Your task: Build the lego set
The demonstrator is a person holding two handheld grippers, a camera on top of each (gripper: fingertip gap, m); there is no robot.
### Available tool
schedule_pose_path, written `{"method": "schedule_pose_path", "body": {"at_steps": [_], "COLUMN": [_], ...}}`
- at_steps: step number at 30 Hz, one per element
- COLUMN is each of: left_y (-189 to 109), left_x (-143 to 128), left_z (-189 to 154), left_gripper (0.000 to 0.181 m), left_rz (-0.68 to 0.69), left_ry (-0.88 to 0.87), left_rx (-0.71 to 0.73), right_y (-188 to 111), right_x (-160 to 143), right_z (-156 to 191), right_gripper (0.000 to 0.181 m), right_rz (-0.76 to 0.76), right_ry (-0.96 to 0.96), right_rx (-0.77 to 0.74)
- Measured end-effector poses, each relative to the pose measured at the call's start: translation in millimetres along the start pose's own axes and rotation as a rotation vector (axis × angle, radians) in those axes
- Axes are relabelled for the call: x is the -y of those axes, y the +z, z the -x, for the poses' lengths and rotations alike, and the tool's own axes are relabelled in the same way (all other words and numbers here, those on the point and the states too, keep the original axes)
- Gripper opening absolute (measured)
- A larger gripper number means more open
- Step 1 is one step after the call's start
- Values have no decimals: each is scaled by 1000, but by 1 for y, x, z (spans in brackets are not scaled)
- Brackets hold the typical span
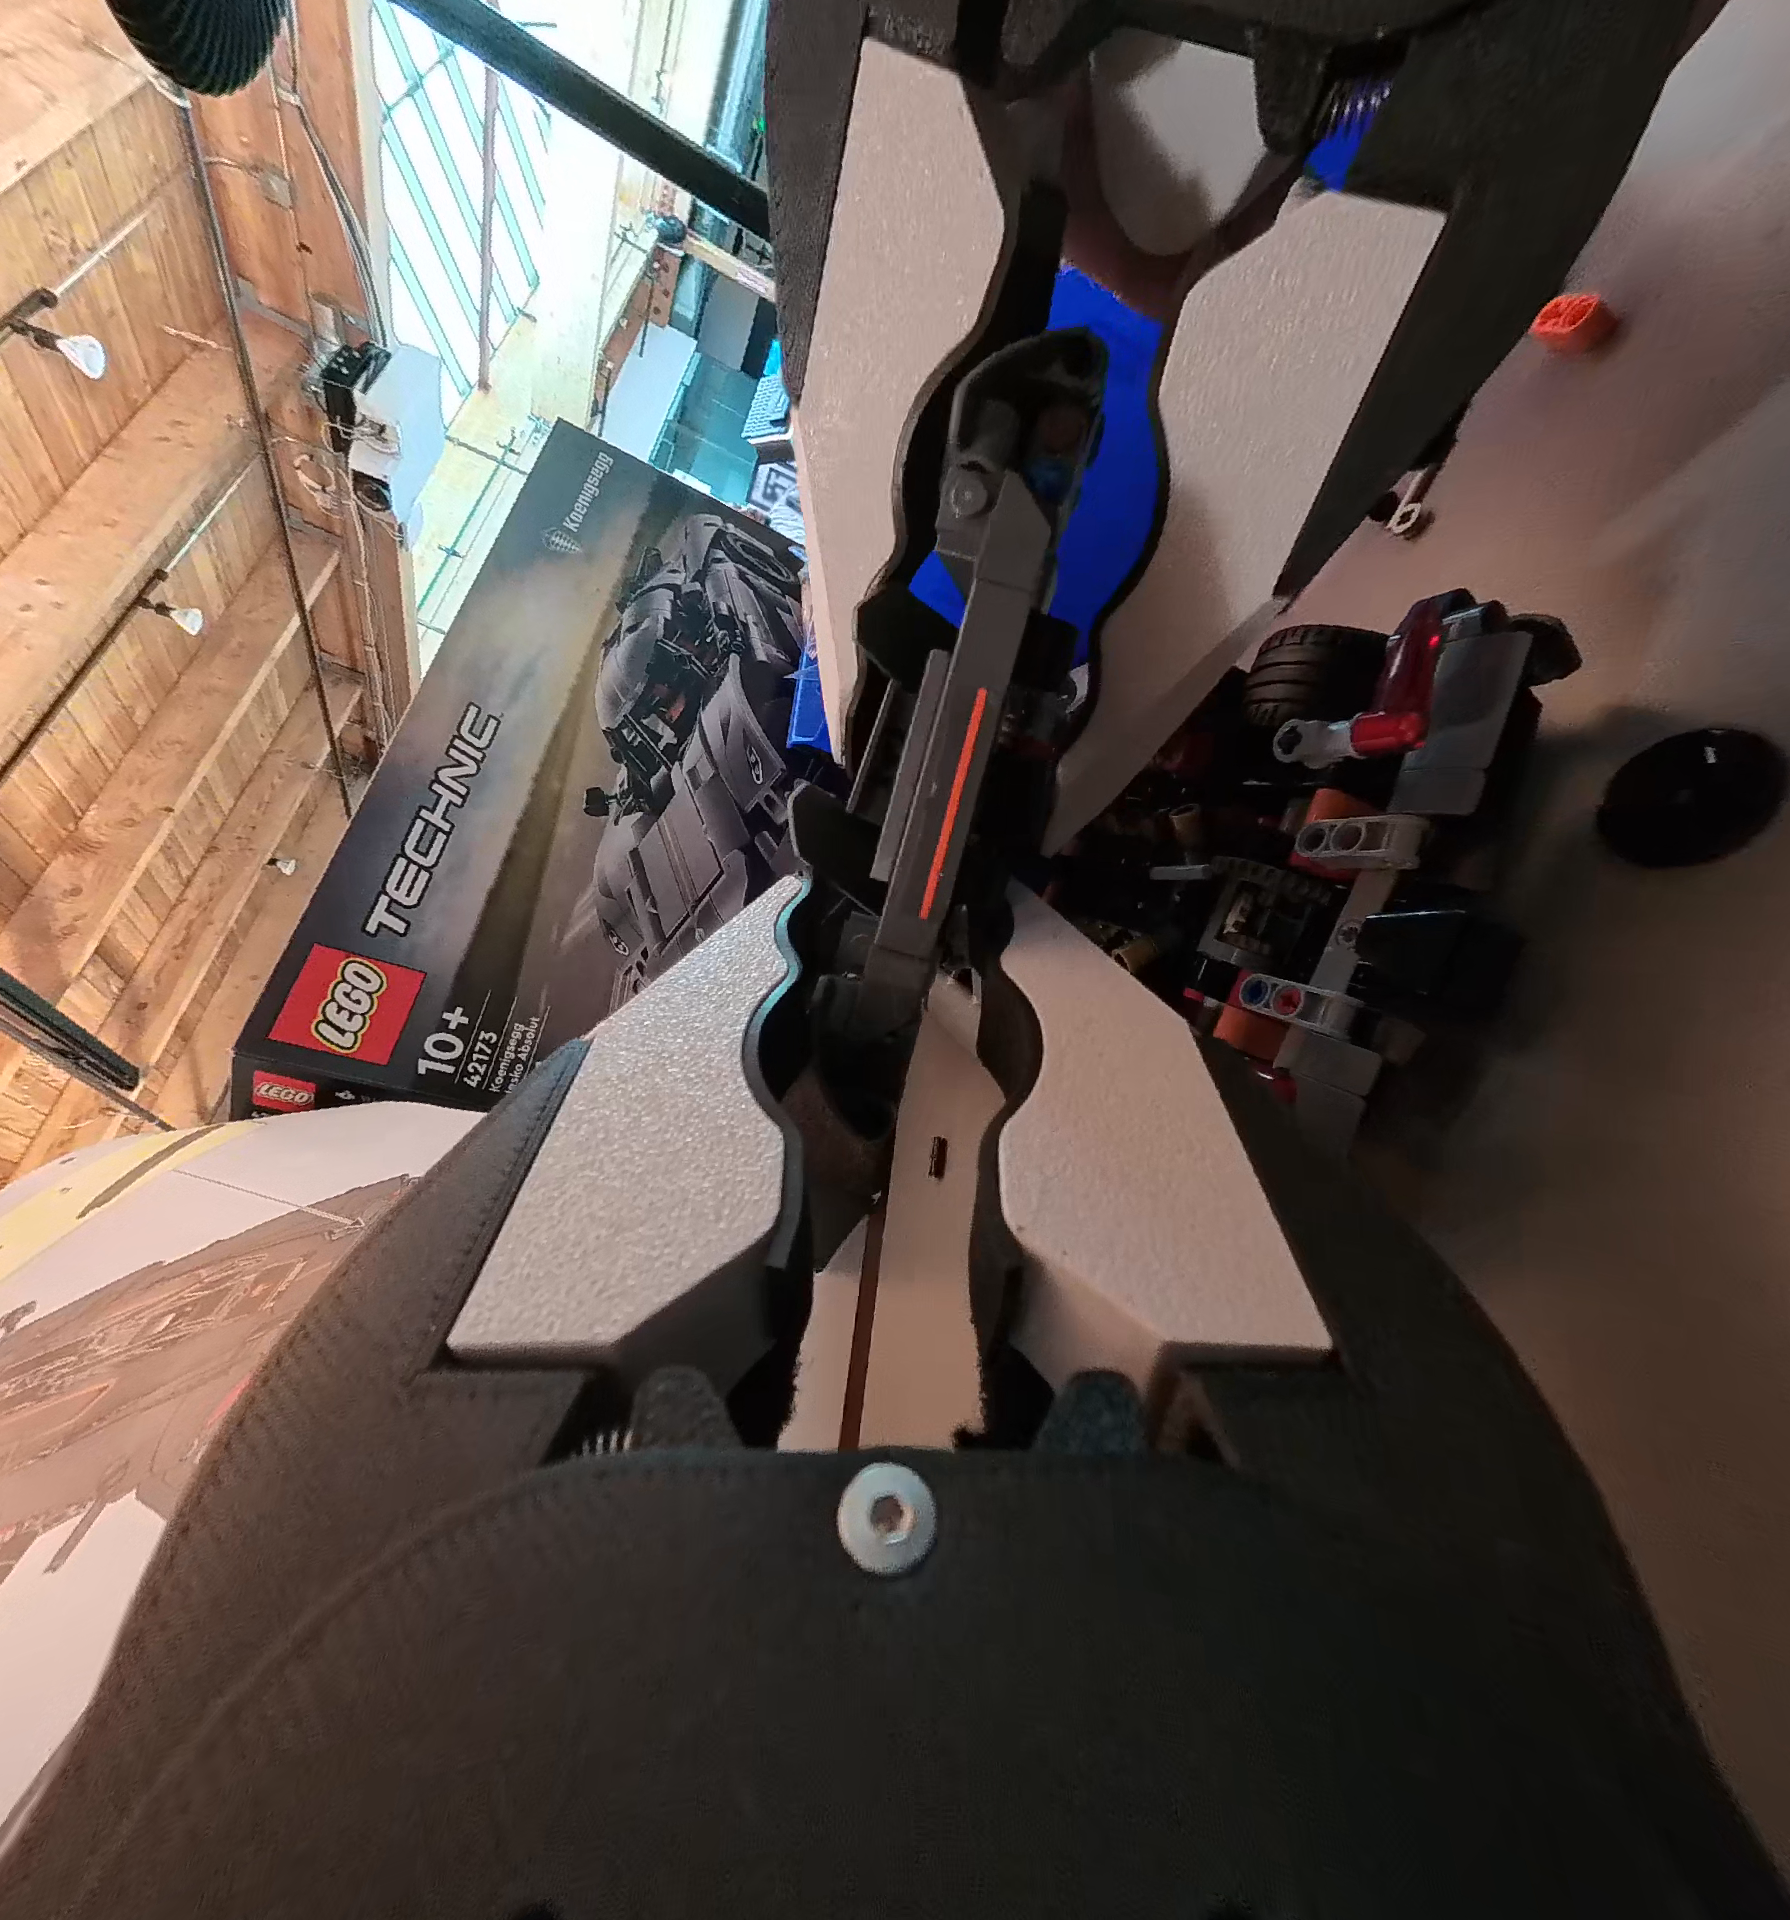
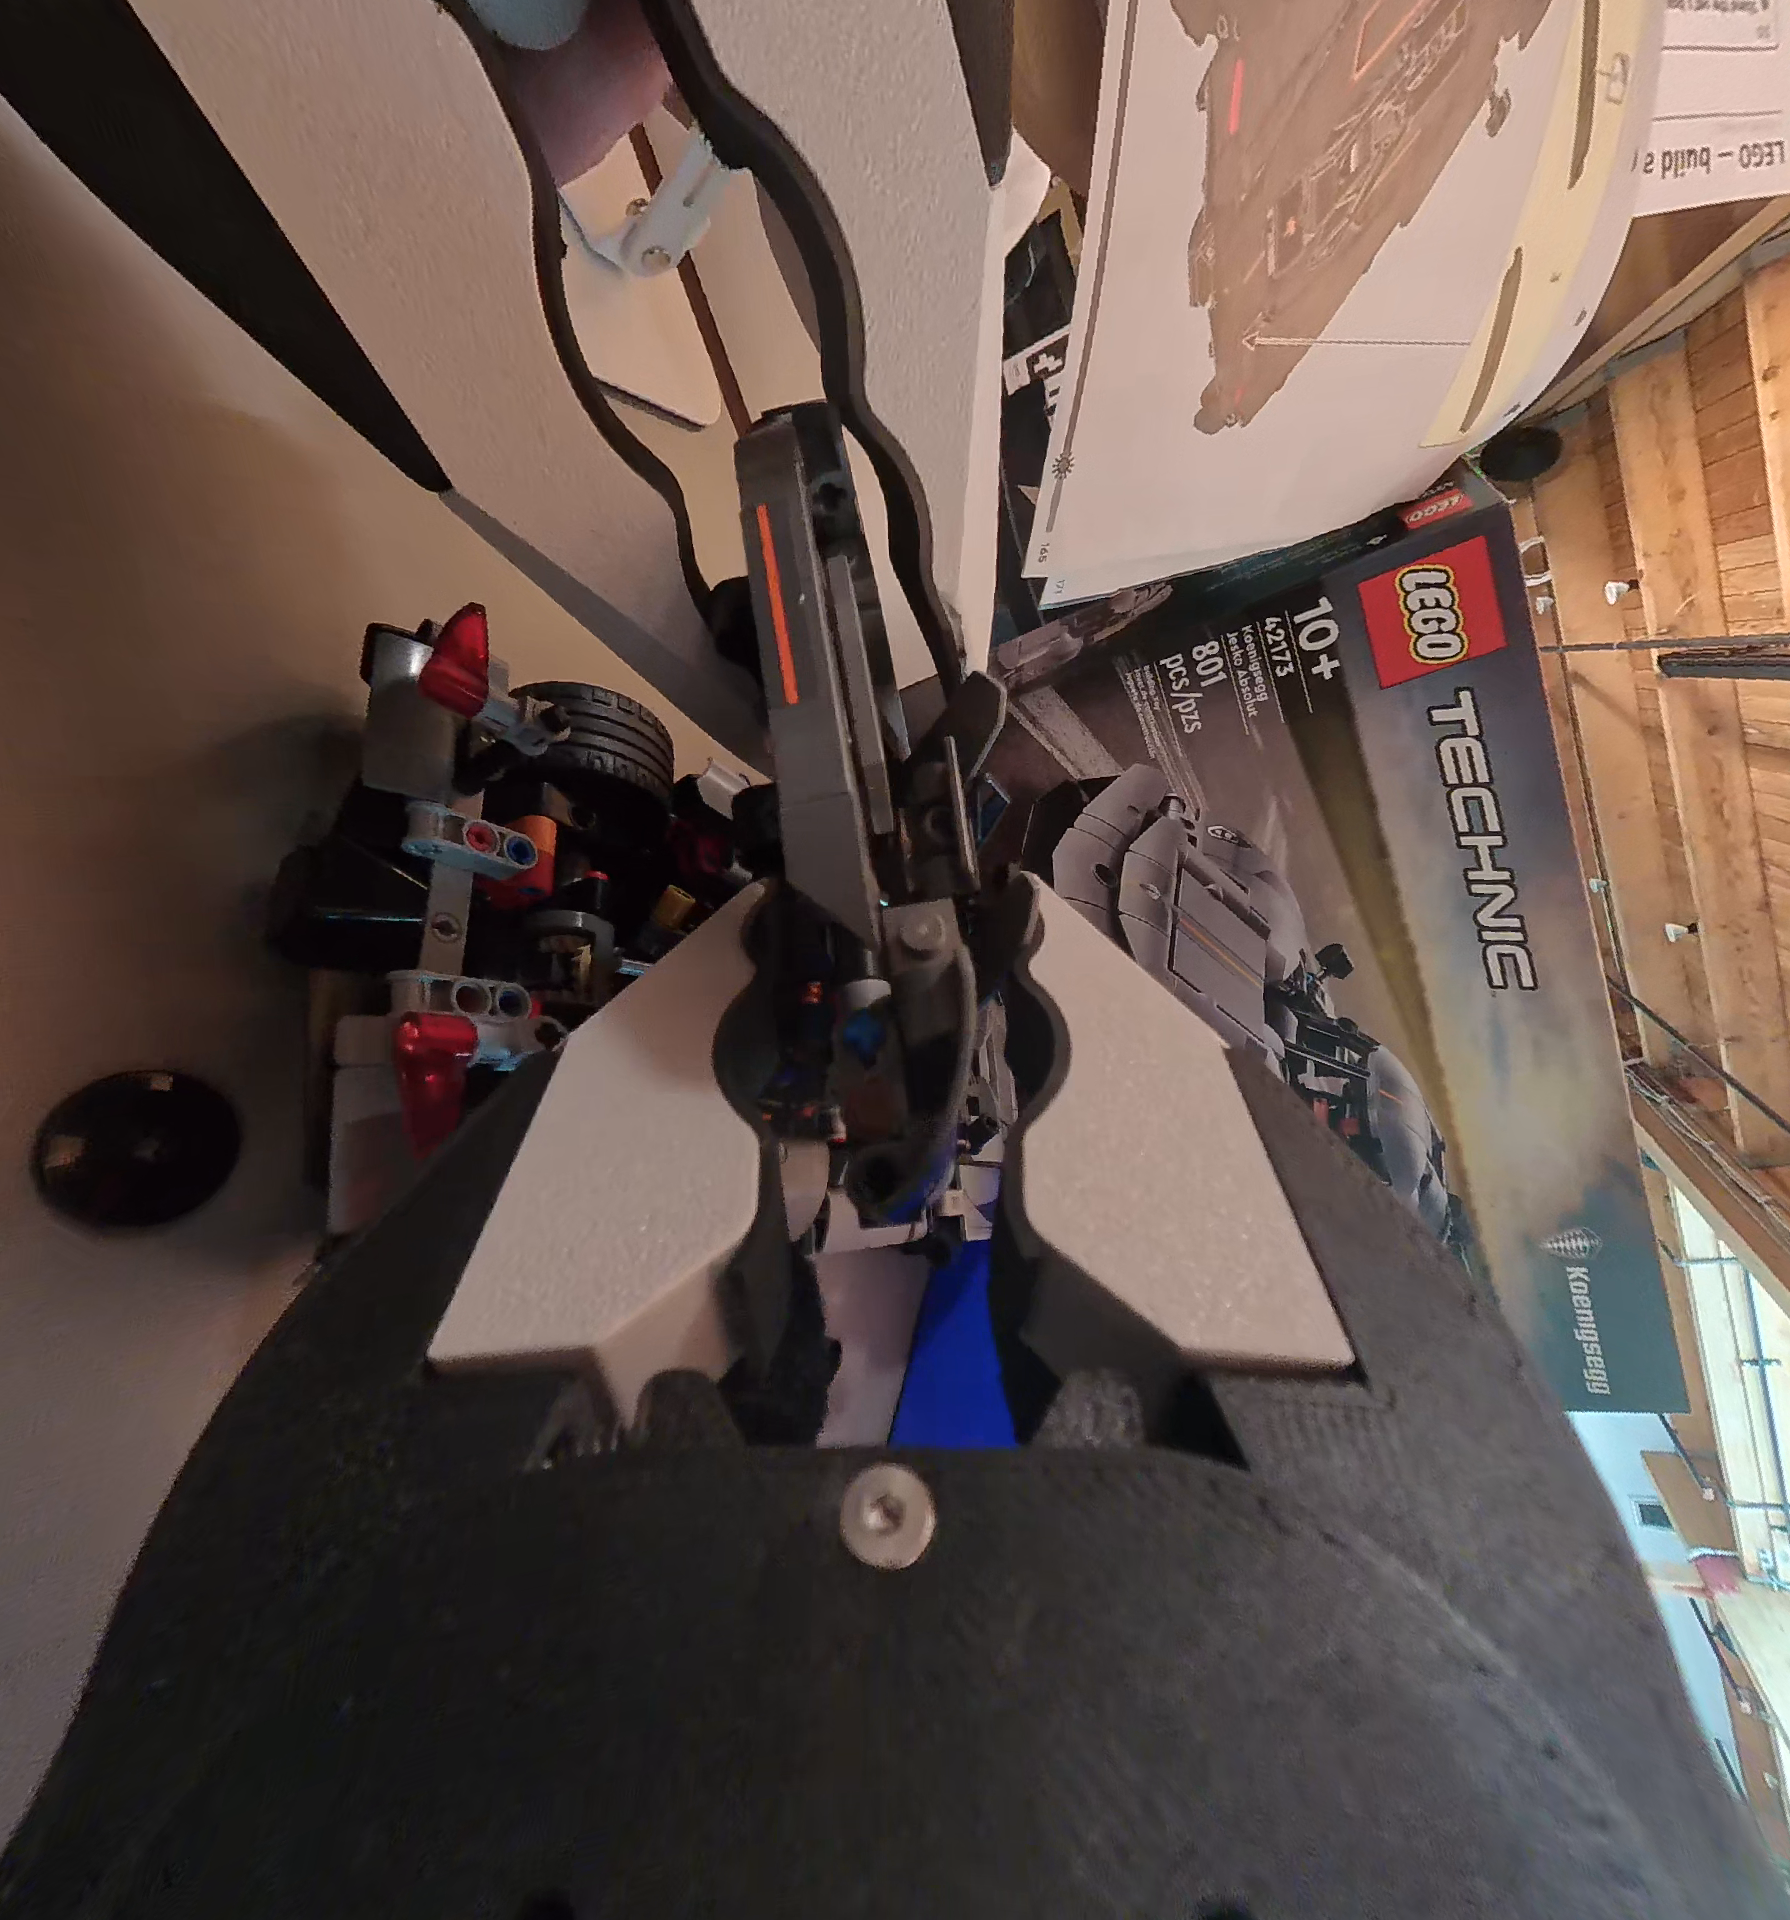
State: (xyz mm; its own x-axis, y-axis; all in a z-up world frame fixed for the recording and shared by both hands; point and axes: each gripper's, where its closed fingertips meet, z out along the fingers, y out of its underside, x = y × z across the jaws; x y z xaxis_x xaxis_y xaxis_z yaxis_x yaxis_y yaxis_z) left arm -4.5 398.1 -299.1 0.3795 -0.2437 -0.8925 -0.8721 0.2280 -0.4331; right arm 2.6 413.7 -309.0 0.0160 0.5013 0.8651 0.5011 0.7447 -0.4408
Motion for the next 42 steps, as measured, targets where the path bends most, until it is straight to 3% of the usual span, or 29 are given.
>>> {"method": "schedule_pose_path", "body": {"at_steps": [10,18,31,36,42], "left_y": [0,1,2,3,3], "left_x": [0,1,1,0,0], "left_z": [0,0,2,2,1], "left_gripper": [25,24,25,26,26], "left_rz": [3,-1,17,26,24], "left_ry": [1,-10,-4,-11,-11], "left_rx": [1,-2,-14,-16,-16], "right_y": [-8,-7,-7,-6,-8], "right_x": [4,1,2,3,12], "right_z": [3,-5,-6,1,1], "right_gripper": [50,31,29,44,42], "right_rz": [-59,-54,-55,-63,-103], "right_ry": [55,93,94,97,158], "right_rx": [57,13,8,40,63]}}
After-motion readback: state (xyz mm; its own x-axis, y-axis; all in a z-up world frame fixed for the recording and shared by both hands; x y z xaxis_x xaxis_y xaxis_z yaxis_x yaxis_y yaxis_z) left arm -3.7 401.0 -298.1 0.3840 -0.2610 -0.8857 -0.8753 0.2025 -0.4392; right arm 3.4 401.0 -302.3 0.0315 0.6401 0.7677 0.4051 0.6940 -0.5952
